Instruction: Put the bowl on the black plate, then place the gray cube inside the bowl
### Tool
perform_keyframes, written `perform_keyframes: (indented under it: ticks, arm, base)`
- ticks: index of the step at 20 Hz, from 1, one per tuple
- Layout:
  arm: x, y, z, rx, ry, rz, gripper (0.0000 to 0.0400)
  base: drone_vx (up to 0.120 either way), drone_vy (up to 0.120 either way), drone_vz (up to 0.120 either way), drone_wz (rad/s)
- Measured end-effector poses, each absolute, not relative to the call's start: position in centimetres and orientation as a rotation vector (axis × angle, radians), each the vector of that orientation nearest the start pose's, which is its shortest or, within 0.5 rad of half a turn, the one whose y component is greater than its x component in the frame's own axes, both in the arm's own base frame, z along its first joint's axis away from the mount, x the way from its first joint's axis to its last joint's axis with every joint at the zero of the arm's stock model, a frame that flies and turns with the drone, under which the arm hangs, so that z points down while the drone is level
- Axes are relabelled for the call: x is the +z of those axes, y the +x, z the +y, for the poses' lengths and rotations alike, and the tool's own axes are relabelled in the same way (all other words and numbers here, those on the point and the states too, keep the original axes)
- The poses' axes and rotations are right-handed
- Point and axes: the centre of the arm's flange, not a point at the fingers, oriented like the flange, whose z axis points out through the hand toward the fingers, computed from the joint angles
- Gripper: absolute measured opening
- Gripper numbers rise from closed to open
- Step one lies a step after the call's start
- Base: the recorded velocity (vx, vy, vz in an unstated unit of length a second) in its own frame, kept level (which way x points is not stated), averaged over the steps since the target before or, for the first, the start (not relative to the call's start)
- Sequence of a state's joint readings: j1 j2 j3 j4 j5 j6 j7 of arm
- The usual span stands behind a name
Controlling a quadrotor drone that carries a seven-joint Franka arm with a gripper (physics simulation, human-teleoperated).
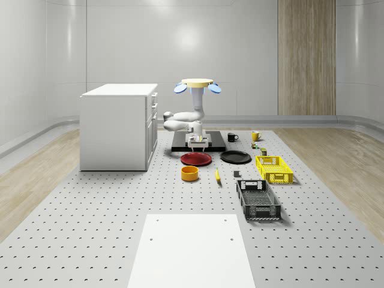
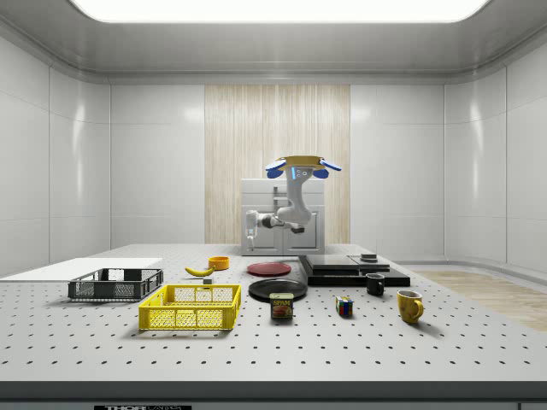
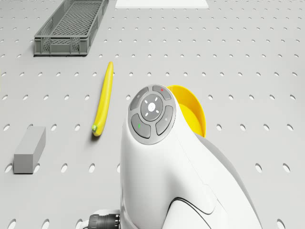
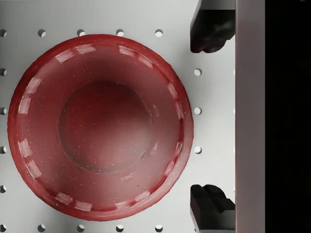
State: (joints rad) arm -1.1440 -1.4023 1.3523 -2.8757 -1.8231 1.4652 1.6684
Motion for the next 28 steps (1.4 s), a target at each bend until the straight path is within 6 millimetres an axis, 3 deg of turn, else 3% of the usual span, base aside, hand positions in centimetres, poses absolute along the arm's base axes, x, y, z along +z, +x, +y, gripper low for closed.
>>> perform_keyframes:
  ticks: [28]
  arm:
    - [49.07,30.68,0.0,0.785,0.001,-0.002,0.04]
  base:
    - [0.12,0.004,0.0,0.0]
